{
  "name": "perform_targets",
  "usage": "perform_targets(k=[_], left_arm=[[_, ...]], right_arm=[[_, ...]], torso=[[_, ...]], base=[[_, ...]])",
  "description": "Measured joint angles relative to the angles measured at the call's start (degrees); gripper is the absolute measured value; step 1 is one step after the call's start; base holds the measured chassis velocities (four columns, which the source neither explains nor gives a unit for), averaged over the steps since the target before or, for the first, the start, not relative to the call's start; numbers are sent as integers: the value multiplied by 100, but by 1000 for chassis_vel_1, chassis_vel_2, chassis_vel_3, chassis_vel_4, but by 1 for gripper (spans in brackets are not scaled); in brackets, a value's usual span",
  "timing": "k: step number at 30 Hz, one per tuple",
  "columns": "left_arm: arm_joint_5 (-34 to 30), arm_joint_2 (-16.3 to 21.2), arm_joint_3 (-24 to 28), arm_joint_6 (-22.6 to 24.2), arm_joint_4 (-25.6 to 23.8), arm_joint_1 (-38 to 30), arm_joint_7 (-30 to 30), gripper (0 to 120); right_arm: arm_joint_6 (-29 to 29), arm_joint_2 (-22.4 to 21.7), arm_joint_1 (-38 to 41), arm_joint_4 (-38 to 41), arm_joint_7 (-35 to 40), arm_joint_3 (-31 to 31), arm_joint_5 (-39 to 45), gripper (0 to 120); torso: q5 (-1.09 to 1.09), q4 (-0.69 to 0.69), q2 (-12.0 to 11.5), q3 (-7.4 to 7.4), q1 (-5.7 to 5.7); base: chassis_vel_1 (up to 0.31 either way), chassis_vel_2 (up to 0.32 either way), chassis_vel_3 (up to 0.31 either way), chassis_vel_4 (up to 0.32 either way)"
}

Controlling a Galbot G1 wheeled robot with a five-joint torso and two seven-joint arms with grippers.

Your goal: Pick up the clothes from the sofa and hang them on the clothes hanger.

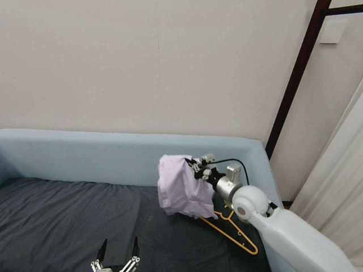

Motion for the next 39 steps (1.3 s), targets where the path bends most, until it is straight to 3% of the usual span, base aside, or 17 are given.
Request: perform_targets(k=[6,10,13,14,18,24,39], left_arm=[[0,-59,-43,-28,-34,38,-6,99],[2,-97,-69,-78,-39,98,-12,99],[15,-90,-80,-97,-40,148,-17,99],[15,-90,-80,-97,-40,148,-17,99],[15,-39,-92,-95,-29,171,-21,99],[-21,53,-46,-53,44,96,-25,99],[-207,357,83,76,167,-104,-41,99]], right_arm=[[102,226,462,20,-102,-264,184,0],[388,230,26,-119,-359,-367,-100,0],[917,-86,-1137,-743,-837,-357,-859,0],[917,-86,-1137,-743,-837,-357,-859,0],[1396,-177,-2575,-1486,-1171,20,-1759,0],[1686,-442,-3564,-1668,-1272,144,-2437,0],[1521,-680,-3736,-1972,-1072,836,-2695,0]], torso=[[-1,4,0,0,0],[0,4,0,-1,0],[3,-5,0,0,0],[3,-5,0,0,0],[4,0,0,0,0],[3,-3,0,-1,-1],[2,0,0,0,0]], base=[[0,0,0,0],[0,0,0,0],[0,0,0,0],[0,0,0,0],[0,0,0,0],[0,0,0,0],[0,0,0,0]])
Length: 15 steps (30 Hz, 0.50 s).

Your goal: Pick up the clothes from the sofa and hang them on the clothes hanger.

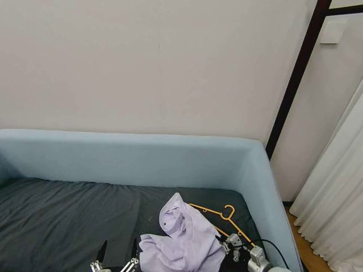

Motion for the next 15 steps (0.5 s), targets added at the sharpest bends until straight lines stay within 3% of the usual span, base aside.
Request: perform_targets(k=[3,7,11,15], left_arm=[[-22,15,21,29,14,-31,-10,99],[-49,66,40,60,31,-59,-23,99],[-93,171,42,111,40,-79,-84,99],[-154,215,86,165,40,-93,-124,100]], right_arm=[[-61,-48,-6,-37,-32,45,-24,0],[-156,-114,-136,24,-24,144,-199,10],[-937,-147,-253,534,480,467,-249,29],[-1213,-164,-249,736,776,713,-142,41]], torso=[[0,0,0,0,0],[0,-2,0,1,1],[-1,0,0,1,1],[0,0,0,1,1]], base=[[0,0,0,0],[0,0,0,0],[0,0,0,0],[0,0,0,0]])
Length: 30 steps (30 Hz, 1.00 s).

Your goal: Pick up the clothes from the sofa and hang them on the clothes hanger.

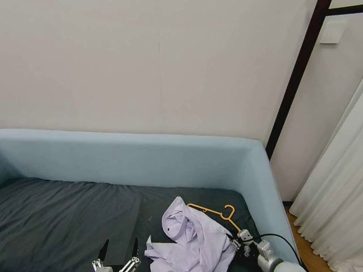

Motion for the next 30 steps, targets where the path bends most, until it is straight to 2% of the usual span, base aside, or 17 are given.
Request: perform_targets(k=[9,13,14,15,16,20,23,26,30], left_arm=[[-78,64,95,70,16,-10,-55,100],[-224,116,82,125,-30,28,-91,100],[-224,116,82,125,-30,28,-91,100],[-239,124,83,130,-30,40,-100,100],[-257,129,86,138,-38,57,-111,100],[-290,135,96,162,-87,114,-135,100],[-297,140,89,166,-90,125,-139,100],[-304,145,71,176,-83,126,-146,100],[-302,133,70,181,-43,123,-148,99]], right_arm=[[-494,-147,346,658,383,40,793,73],[-757,161,1077,556,555,-478,1493,90],[-757,161,1077,556,555,-478,1493,90],[-823,324,1374,416,579,-684,1637,93],[-876,530,1694,148,595,-901,1763,98],[-994,1090,2419,-659,641,-1404,2194,100],[-1030,1279,2660,-973,611,-1611,2295,100],[-1031,1586,3040,-1531,431,-2025,2233,100],[-975,1895,3310,-2053,271,-2269,2145,100]], torso=[[-2,-1,0,0,0],[-1,-1,0,0,0],[-1,-1,0,0,0],[-3,-1,0,0,0],[-1,5,0,0,0],[-1,4,0,1,0],[-3,-3,0,1,0],[-2,0,-1,1,0],[-2,0,-1,1,0]], base=[[0,0,0,0],[0,0,0,0],[0,0,0,0],[0,0,0,0],[0,0,0,0],[0,0,0,0],[0,0,0,0],[0,0,0,0],[0,0,0,0]])
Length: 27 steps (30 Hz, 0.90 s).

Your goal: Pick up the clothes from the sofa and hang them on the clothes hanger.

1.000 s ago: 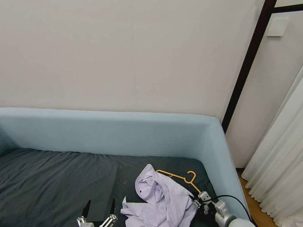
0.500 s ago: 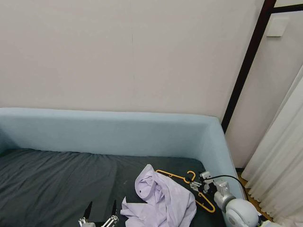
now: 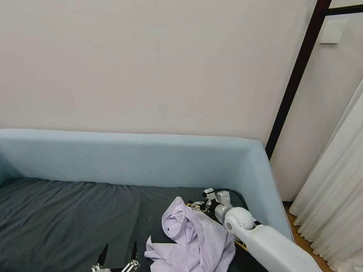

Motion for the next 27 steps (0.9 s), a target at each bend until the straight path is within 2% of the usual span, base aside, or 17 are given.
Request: perform_targets(k=[7,11,17,20,23,25,27], left_arm=[[17,-39,-3,1,-9,41,-1,99],[24,-69,-34,1,-27,57,-9,100],[22,-138,-79,1,-71,67,-30,99],[22,-147,-82,-3,-84,76,-34,100],[22,-147,-81,-12,-85,75,-38,99],[23,-144,-79,-15,-83,71,-38,99],[23,-141,-74,-16,-81,65,-40,99]], right_arm=[[101,283,291,-375,-130,-257,2,100],[199,595,441,-984,-214,-403,-52,100],[249,828,509,-1426,-282,-471,-141,100],[275,903,541,-1584,-286,-505,-175,94],[322,979,576,-1712,-297,-507,-201,81],[325,989,585,-1722,-301,-509,-205,77],[326,985,594,-1723,-303,-533,-208,69]], torso=[[1,1,1,-1,-1],[1,0,0,-1,0],[1,0,0,-1,0],[1,-1,0,-1,0],[2,0,0,-1,0],[2,0,0,-1,0],[2,0,0,-1,0]], base=[[0,0,0,0],[0,0,0,0],[0,0,0,0],[0,0,0,0],[0,0,0,0],[0,0,0,0],[0,0,0,0]])
